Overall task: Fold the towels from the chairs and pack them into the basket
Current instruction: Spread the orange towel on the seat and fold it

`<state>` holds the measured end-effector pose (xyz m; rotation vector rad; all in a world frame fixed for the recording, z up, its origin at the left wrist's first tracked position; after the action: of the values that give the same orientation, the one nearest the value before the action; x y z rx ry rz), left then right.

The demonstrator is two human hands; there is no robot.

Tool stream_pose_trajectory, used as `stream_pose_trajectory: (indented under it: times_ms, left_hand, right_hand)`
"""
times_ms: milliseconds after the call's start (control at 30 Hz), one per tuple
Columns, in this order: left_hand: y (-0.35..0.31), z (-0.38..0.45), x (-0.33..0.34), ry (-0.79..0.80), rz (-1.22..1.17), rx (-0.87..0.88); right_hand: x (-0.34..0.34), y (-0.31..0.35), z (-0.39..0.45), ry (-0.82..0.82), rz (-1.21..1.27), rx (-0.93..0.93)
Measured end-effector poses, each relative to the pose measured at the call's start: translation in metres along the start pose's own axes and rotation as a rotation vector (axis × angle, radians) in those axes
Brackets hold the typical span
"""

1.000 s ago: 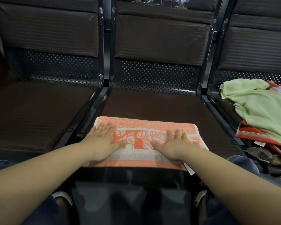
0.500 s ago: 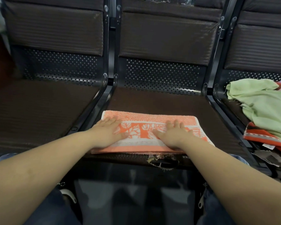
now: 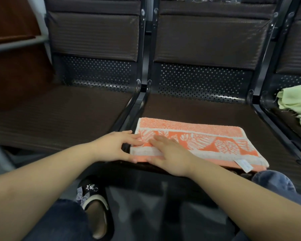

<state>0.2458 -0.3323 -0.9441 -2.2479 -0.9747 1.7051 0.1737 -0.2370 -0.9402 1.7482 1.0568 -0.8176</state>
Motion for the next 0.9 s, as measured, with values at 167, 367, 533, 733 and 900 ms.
stream_pose_trajectory:
  times_ms: [167,367,533,733,900]
  left_hand:
    - [-0.016,-0.004,-0.005,-0.049,0.09,0.108]
    - [-0.022,-0.007,-0.01,-0.126,0.161,0.106]
    - [-0.026,-0.004,-0.016,-0.142,0.201,0.08]
    - [-0.052,-0.017,-0.012,0.059,-0.304,0.052]
    - [-0.077,-0.029,0.005,0.266,-0.71,0.127]
  right_hand:
    - [0.003,0.022,0.01,-0.085,-0.036,-0.052]
    - [-0.006,0.017,0.011,-0.179,0.082,-0.037]
    - [-0.018,0.012,0.002,-0.204,0.114,-0.006]
    - [-0.031,0.009,-0.027,-0.006,0.333,-0.054]
    - [-0.031,0.017,-0.065,0.178,0.687,-0.156]
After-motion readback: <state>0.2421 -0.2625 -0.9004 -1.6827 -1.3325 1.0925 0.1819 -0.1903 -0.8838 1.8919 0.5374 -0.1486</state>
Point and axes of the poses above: each hand's wrist, its own z-axis towards the middle knuckle, its own x-axis out of the palm, y = z × x, the point moved 10 cm from there along z, towards the middle knuckle, and after that the axes turned 7 degrees about y, right-handed, at the moved point
